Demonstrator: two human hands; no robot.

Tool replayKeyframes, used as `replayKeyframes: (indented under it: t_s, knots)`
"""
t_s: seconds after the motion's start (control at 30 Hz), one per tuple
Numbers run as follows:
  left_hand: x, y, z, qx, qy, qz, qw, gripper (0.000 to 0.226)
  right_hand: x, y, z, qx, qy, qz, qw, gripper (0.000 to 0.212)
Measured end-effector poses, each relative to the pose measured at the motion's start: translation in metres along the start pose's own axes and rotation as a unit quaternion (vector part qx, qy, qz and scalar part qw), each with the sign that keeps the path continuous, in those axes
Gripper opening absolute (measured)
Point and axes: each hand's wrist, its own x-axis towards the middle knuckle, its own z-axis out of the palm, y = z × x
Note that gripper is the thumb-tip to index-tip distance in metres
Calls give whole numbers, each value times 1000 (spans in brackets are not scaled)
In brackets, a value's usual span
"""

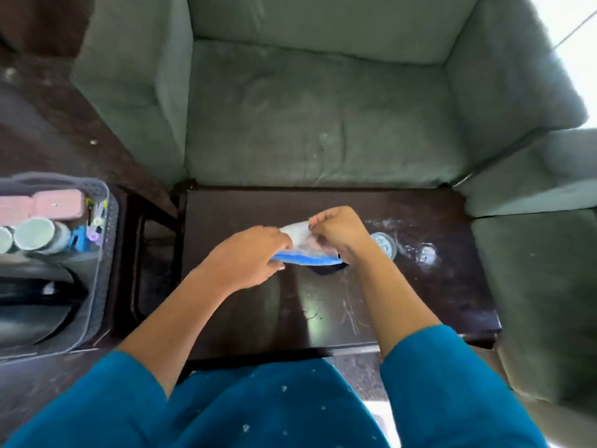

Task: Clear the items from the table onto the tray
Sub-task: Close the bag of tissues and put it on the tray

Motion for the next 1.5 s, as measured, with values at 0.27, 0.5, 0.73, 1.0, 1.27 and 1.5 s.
replayKeyframes:
  t_s: [0.27,0.5,0.73,1.0,1.27,1.5]
  knots:
    - [-26,46,-47,-156,103,-65,980,21,-73,-47,-52,212,34,-10,977,18]
    - [-45,57,-56,-316,169,-83,930,24,-117,-32,-23,214,104,-40,971,50]
    - [-50,56,-46,-424,84,-128,893,23,-121,-21,17,185,74,-37,979,20]
    - [-52,40,-40,-240,184,-117,946,21,-113,-9,-5,-13,145,-73,987,24]
    - [-39,55,-29,-141,113,-71,981,45,-119,-16,-12,-435,131,-159,877,20]
    - [-36,69,-24,-182,119,-30,976,52,-106,-35,11,-404,30,-119,907,27]
